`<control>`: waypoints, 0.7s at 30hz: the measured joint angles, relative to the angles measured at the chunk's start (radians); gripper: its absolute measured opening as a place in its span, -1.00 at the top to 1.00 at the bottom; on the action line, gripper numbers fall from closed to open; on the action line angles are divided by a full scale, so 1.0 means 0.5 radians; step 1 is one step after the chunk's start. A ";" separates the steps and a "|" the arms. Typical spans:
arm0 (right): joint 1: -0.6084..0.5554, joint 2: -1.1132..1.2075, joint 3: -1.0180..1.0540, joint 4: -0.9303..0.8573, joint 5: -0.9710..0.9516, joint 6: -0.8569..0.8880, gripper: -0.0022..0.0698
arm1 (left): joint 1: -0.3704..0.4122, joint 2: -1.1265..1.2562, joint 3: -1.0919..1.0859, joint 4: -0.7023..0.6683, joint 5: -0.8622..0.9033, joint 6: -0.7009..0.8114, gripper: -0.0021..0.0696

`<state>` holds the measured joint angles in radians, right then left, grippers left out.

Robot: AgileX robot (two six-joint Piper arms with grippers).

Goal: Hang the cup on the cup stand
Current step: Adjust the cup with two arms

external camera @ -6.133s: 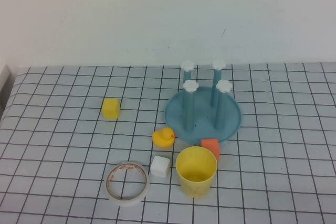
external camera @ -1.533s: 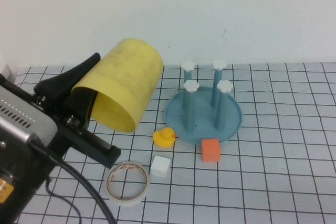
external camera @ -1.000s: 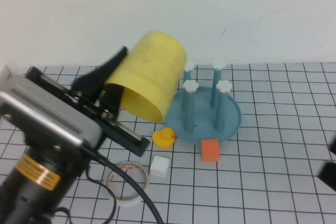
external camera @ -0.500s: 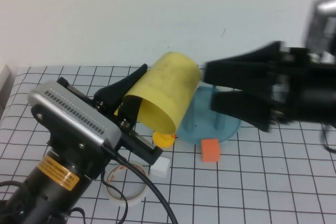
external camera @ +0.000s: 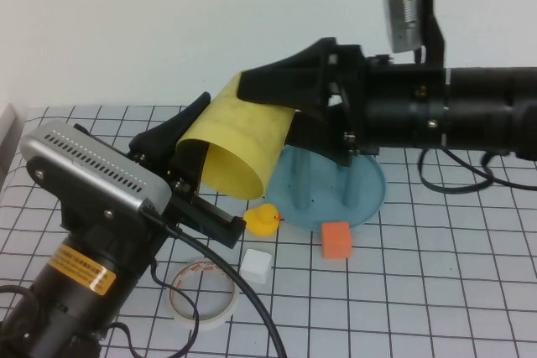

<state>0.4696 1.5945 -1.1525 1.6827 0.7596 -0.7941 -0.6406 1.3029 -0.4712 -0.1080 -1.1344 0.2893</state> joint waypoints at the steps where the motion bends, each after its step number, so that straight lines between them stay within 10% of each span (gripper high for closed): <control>1: 0.014 0.018 -0.022 0.000 -0.027 0.003 -0.99 | 0.000 0.000 0.000 0.000 0.000 0.000 0.90; 21: 0.158 0.082 -0.137 0.030 -0.247 0.071 -0.78 | 0.000 0.000 0.000 -0.105 -0.012 -0.001 0.90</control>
<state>0.5484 1.6357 -1.2209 1.6976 0.6361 -0.7585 -0.6406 1.3029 -0.4712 -0.1605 -1.1404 0.2887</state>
